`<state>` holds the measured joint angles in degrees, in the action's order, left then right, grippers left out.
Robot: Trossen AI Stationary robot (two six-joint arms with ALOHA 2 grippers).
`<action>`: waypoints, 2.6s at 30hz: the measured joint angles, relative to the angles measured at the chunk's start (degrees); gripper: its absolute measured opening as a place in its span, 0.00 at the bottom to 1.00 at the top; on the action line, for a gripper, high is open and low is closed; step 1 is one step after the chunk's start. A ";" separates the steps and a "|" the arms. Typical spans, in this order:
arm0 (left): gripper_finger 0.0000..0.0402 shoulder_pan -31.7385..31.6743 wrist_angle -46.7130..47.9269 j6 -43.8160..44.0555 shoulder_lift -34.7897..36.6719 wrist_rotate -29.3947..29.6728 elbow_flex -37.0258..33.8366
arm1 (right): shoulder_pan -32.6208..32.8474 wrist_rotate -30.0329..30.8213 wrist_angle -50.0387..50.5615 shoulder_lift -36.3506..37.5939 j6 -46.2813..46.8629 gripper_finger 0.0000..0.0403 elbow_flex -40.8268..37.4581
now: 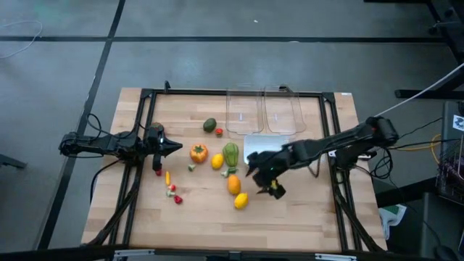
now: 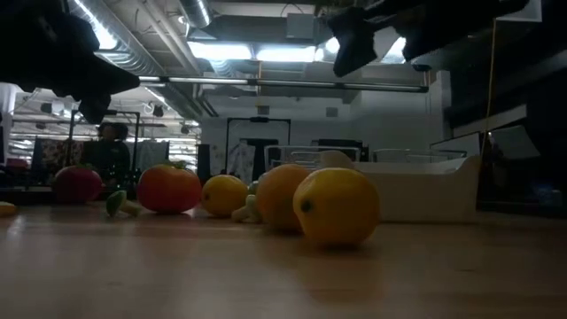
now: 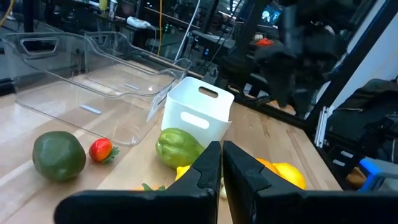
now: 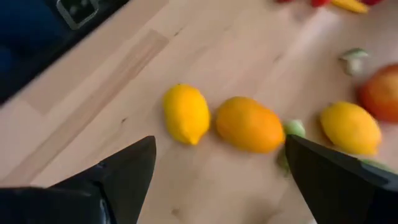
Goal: Sort produce into baskets
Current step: Put the bottom lemon into the white bin
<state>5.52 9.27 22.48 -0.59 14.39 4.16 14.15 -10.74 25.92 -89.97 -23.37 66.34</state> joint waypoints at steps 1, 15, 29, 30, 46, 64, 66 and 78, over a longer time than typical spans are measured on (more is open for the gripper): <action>0.03 0.00 0.02 0.00 -0.03 0.00 0.00 | 0.62 0.49 0.02 -1.30 -1.15 0.88 0.85; 0.03 0.00 -0.04 0.10 -0.91 0.87 0.02 | 2.76 1.45 -2.24 -9.75 -7.17 0.88 2.78; 0.03 0.00 -0.09 -0.33 -1.39 1.31 0.02 | 2.78 -2.73 -7.59 -14.65 -11.01 0.88 2.77; 0.03 0.00 0.02 -0.33 -1.44 1.33 0.02 | 2.78 -2.89 -7.88 -14.97 -11.13 0.88 2.76; 0.03 0.00 -0.31 -0.35 -3.67 3.08 0.02 | 1.08 -10.86 -11.47 -17.71 -13.38 0.88 2.71; 0.03 -0.02 -0.08 -0.58 -7.77 3.45 0.02 | -0.41 -13.75 -12.17 -19.12 -13.25 0.88 2.70; 0.03 -0.02 -0.08 -1.47 -7.77 3.46 0.02 | -0.39 -13.13 -12.21 -19.13 -13.23 0.88 2.69; 0.03 -0.01 -0.26 -0.87 -7.77 6.23 0.02 | 0.02 -6.58 -12.17 -19.13 -12.95 0.88 2.71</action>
<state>5.51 9.01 21.62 -8.36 20.62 4.19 14.17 -17.32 13.75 -109.10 -36.32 69.05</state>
